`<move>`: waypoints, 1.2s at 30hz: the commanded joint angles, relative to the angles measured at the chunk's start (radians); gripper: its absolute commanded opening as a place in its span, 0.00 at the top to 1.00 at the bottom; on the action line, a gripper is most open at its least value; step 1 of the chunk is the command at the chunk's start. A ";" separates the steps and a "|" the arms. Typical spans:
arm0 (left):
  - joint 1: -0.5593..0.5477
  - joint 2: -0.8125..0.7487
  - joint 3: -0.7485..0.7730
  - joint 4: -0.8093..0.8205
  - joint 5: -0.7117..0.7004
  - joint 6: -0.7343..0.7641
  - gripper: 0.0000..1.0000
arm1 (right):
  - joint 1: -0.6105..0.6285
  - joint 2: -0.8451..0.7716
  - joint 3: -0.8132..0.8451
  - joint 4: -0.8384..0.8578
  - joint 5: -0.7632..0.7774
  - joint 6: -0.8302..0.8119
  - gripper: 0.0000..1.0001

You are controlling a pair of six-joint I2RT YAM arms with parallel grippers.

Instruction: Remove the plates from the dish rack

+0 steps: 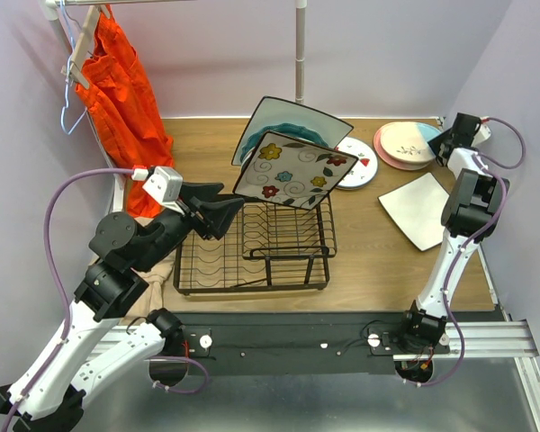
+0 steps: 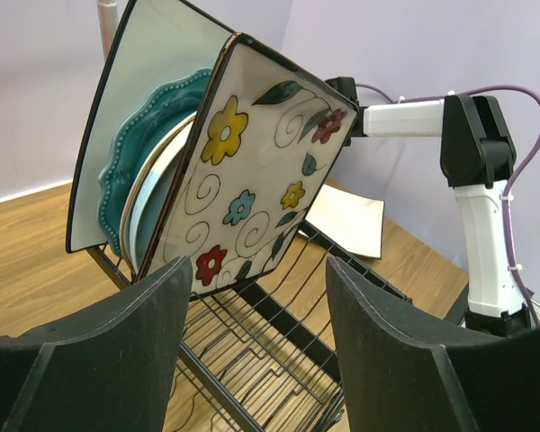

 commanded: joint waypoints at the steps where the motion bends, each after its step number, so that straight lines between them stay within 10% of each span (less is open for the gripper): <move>1: 0.004 -0.004 -0.007 0.029 -0.008 0.017 0.30 | -0.008 0.037 0.045 -0.051 0.052 -0.048 0.47; 13: 0.004 -0.009 -0.013 0.036 -0.002 0.020 0.30 | -0.008 0.055 0.079 -0.094 0.053 -0.061 0.44; 23: 0.004 -0.009 -0.024 0.032 -0.010 0.022 0.30 | -0.005 0.104 0.128 -0.094 -0.017 -0.038 0.62; 36: 0.004 0.004 -0.010 0.025 -0.008 0.021 0.30 | -0.004 0.017 0.116 -0.116 0.012 -0.048 0.52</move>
